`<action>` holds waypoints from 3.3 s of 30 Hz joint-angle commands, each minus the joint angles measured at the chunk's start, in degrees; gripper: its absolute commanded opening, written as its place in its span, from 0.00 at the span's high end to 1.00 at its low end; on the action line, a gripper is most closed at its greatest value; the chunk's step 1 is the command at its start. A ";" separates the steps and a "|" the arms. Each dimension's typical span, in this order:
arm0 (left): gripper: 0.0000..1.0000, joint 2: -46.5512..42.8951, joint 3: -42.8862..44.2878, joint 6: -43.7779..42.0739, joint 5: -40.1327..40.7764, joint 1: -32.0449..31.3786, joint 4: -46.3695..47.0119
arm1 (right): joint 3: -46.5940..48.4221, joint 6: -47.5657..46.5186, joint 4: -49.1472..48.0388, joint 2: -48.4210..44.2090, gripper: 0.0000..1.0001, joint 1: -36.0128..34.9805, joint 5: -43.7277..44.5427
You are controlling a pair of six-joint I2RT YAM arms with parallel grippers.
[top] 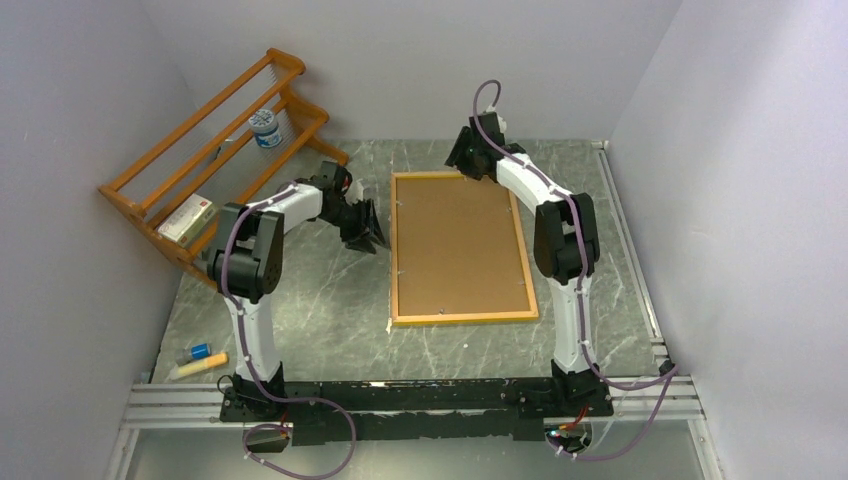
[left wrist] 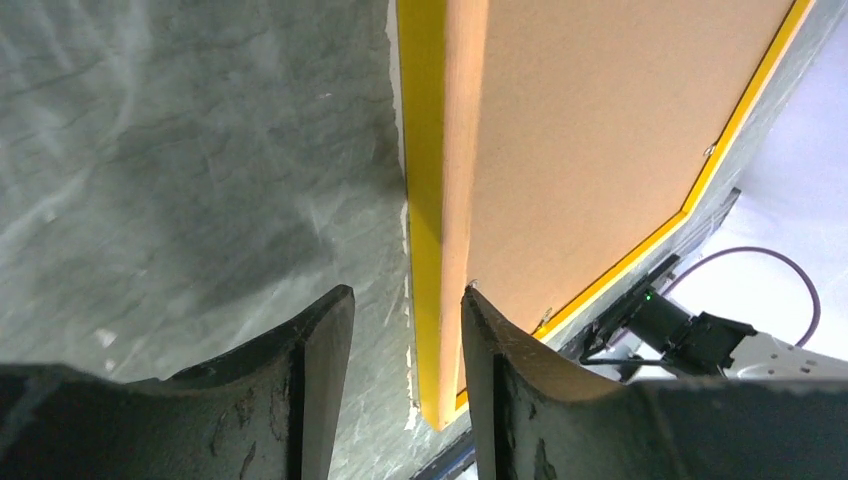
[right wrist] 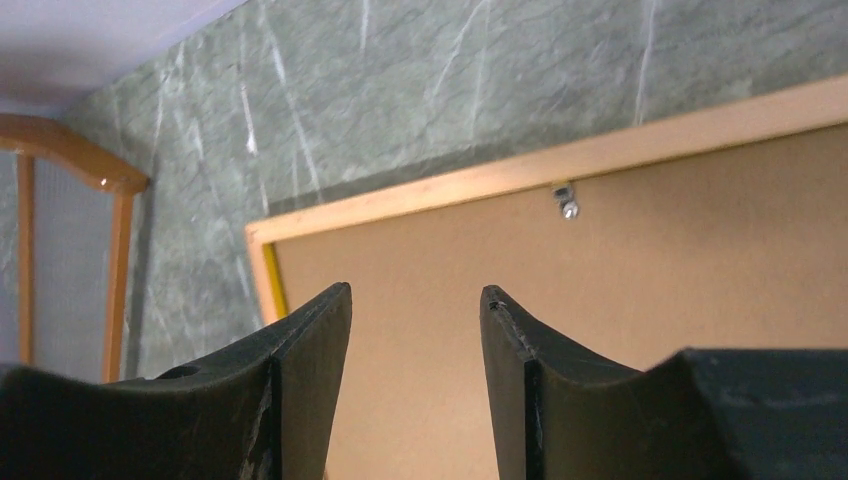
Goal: Put the photo into the frame
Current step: Install the photo frame at the center of the board.
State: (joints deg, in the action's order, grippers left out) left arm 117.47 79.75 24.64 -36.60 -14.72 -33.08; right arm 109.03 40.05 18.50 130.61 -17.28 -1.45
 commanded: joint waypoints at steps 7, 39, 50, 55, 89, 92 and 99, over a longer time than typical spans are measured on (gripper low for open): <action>0.48 -15.59 -8.81 2.40 12.55 0.83 3.93 | -2.10 -4.04 11.73 -8.73 0.46 -13.84 14.08; 0.48 -18.89 -25.82 14.45 -5.10 1.16 20.53 | -14.42 5.46 15.58 -14.01 0.45 -30.25 16.23; 0.58 -14.49 -28.69 15.69 -6.71 -4.33 23.19 | -38.05 14.94 -3.10 -24.96 0.49 -29.57 5.61; 0.63 -14.27 -28.96 14.19 -2.69 -5.74 19.87 | -40.32 16.10 -7.69 -24.35 0.49 -29.57 3.37; 0.80 -12.46 -28.55 13.02 6.59 -10.50 13.92 | -48.73 27.79 -15.50 -22.78 0.58 -31.70 6.20; 0.81 -12.63 -28.51 12.87 6.86 -10.50 13.76 | -48.94 28.25 -15.20 -23.33 0.59 -32.17 6.64; 0.82 -12.79 -28.50 12.32 7.23 -10.50 13.42 | -48.61 27.93 -14.57 -23.02 0.62 -32.47 7.57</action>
State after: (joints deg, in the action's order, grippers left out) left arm 103.42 53.60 38.50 -35.70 -24.14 -17.45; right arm 61.69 67.37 2.44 106.96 -48.56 5.96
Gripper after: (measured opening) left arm 0.245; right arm 0.388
